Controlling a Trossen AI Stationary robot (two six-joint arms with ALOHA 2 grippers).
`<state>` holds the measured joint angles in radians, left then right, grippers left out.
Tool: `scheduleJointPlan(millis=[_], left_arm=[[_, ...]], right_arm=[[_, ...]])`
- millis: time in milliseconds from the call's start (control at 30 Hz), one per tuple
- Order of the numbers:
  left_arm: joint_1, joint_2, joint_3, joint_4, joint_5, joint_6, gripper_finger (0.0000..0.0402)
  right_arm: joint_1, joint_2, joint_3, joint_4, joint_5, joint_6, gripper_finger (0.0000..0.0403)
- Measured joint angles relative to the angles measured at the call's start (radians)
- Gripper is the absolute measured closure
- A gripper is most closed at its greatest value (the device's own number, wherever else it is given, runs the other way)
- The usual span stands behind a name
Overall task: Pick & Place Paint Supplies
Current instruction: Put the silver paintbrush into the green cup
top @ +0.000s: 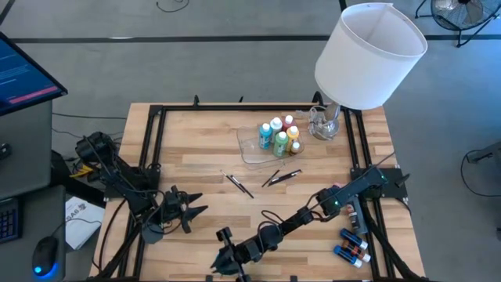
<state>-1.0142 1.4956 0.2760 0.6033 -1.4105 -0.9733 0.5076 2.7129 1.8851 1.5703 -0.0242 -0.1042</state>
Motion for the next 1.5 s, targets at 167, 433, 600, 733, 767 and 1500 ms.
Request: scheduleJointPlan(millis=[167,433,600,733,767,1500], left_arm=[[0.0,0.0,0.0,0.002,0.003,0.0,0.0238],[-0.008,0.0,0.0,0.005,0.002,0.0,0.0238],[-0.02,0.0,0.0,0.005,0.0,0.013,0.0238],[-0.034,0.0,0.0,0.005,-0.013,0.026,0.0238],[-0.036,0.0,0.0,0.005,-0.016,0.027,0.0238],[0.089,-0.093,-0.003,0.077,-0.163,0.143,0.0238]], right_arm=[[0.0,0.0,0.0,0.0,0.007,0.0,0.0303],[0.001,-0.002,0.0,0.0,0.007,0.0,0.0223],[0.003,-0.016,0.001,0.0,0.007,0.0,0.0198],[0.003,-0.031,0.0,-0.009,0.006,0.0,0.0193],[0.002,-0.046,0.0,-0.024,0.005,0.0,0.0193],[-0.011,-0.788,-0.061,-1.546,0.056,0.085,0.0216]])
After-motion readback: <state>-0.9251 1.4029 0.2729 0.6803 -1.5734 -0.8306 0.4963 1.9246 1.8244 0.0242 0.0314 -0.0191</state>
